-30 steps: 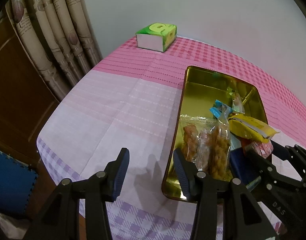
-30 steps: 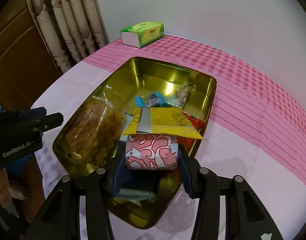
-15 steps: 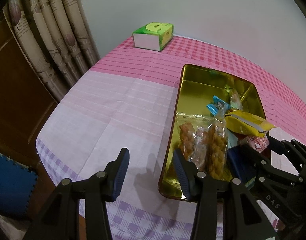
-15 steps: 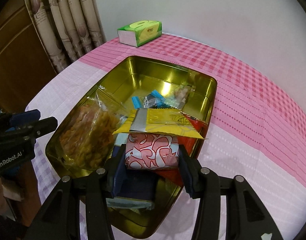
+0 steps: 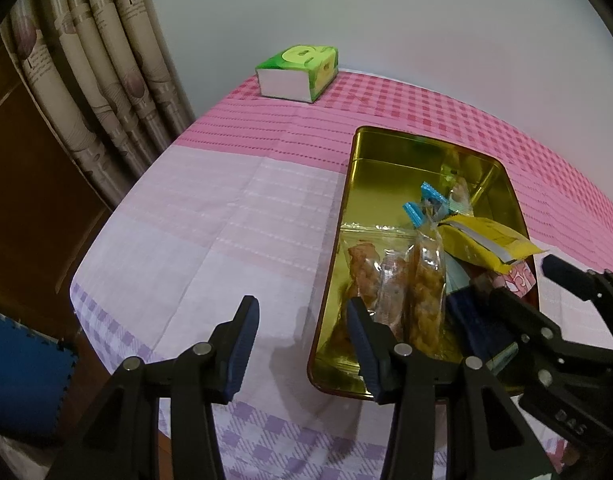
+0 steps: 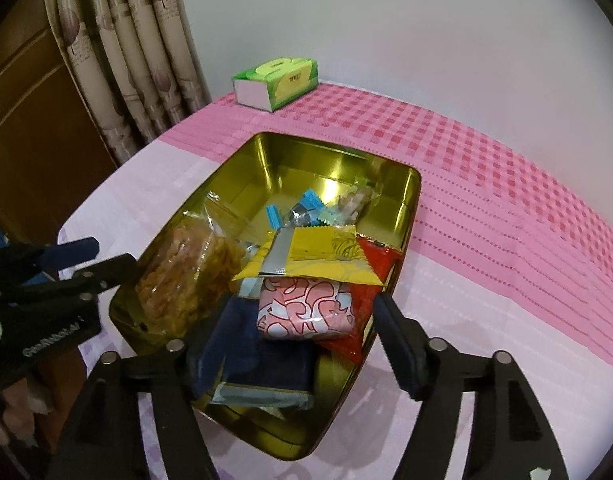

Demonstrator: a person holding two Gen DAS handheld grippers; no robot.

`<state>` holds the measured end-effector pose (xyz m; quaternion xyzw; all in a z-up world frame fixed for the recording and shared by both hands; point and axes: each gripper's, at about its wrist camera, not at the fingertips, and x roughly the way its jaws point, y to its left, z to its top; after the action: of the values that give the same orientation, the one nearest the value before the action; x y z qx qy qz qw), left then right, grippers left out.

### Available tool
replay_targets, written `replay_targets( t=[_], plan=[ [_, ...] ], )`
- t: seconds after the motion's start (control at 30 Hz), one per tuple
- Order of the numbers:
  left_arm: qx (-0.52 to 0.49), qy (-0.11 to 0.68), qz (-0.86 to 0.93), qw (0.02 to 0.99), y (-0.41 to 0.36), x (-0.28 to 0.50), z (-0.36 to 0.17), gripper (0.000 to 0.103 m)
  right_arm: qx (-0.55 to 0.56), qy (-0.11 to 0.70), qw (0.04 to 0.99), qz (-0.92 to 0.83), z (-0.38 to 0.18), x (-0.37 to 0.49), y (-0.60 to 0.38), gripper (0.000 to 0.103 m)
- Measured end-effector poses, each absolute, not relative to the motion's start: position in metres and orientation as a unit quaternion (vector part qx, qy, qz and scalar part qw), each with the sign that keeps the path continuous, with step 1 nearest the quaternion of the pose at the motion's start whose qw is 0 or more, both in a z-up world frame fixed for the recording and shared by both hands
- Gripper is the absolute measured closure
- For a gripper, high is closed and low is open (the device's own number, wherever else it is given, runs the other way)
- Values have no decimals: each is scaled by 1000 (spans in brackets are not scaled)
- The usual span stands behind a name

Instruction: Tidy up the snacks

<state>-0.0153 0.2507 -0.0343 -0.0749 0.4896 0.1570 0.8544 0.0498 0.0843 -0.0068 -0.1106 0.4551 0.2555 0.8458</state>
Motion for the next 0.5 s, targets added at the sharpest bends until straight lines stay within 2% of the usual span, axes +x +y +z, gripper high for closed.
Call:
replay_targets(
  t=[0.03,0.17,0.23,0.5],
  plan=[
    [-74,490,157,854,251,-15,-34,56,-109,454,847,254,-5,49,83,24],
    [-73,489,158,854,250,-15,-34,56,-101,451,851,249,1,42,78,18],
    [-73,490,157,854,250,-15,-34,56,-96,451,852,247,3,39,74,10],
    [-60,489,154,857,244,-16,-33,56,-95,452,854,238,2,31,70,6]
  ],
)
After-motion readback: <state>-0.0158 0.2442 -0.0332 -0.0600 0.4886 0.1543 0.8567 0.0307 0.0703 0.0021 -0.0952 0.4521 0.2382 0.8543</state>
